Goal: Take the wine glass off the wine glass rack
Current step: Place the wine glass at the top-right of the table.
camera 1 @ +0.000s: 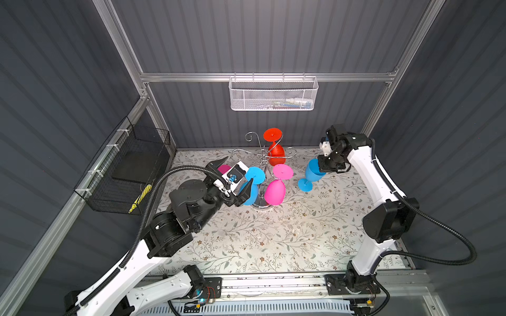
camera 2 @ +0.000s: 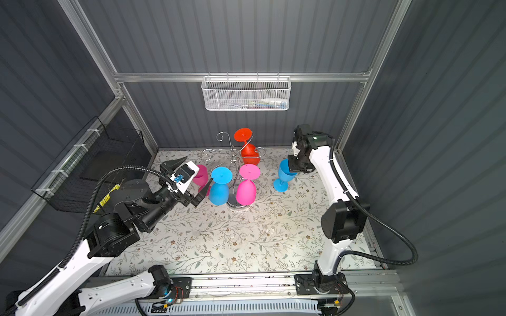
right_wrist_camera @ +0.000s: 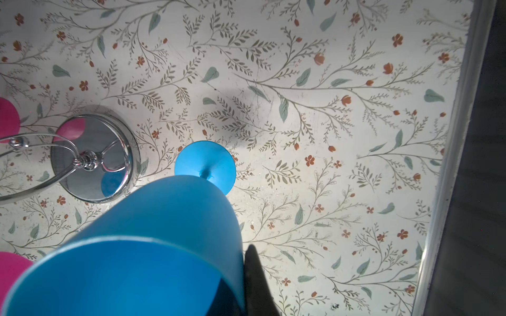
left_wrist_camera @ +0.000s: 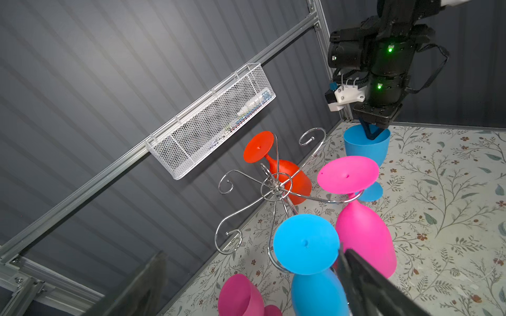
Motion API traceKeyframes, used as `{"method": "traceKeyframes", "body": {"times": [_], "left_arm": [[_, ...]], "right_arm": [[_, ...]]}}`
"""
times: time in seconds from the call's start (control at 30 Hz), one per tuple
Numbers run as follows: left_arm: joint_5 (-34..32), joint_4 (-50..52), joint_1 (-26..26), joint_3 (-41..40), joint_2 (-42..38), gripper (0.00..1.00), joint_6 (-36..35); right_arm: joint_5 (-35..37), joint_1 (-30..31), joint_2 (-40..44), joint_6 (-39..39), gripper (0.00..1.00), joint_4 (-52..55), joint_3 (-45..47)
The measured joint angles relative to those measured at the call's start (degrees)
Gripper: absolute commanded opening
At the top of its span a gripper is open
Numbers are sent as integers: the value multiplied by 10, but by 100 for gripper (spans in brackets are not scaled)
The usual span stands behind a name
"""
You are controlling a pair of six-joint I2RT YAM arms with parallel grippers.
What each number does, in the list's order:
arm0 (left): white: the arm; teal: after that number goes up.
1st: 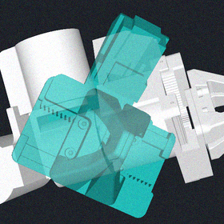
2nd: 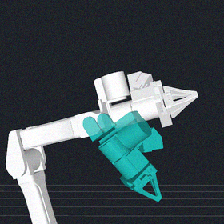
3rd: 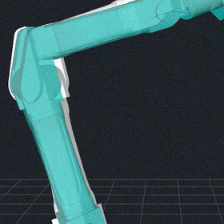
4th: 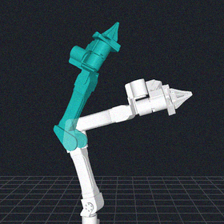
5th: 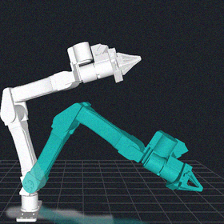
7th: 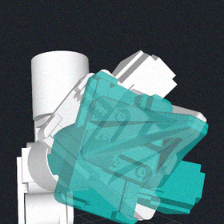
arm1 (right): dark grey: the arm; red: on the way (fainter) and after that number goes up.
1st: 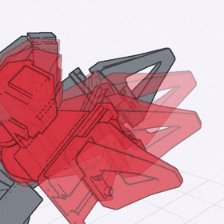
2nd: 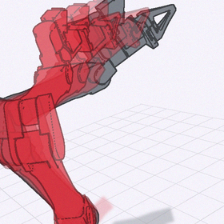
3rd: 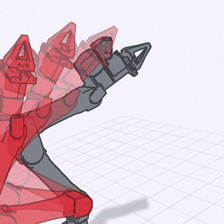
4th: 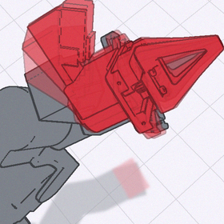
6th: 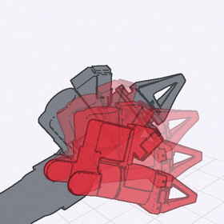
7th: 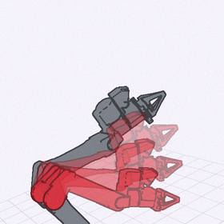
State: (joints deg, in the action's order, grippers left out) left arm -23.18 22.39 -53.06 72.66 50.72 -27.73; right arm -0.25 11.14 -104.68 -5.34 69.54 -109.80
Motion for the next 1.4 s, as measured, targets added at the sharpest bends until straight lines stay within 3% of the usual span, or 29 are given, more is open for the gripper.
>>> {"method": "traceKeyframes", "body": {"times": [1.17, 1.4], "left_arm": [[0, 21, 0, -11, -3, 100, 30], [0, 21, 0, -11, -3, 100, 30]], "right_arm": [[63, 23, -48, -17, 0, -63, 71], [68, 24, -53, -19, 14, -69, 81]]}}
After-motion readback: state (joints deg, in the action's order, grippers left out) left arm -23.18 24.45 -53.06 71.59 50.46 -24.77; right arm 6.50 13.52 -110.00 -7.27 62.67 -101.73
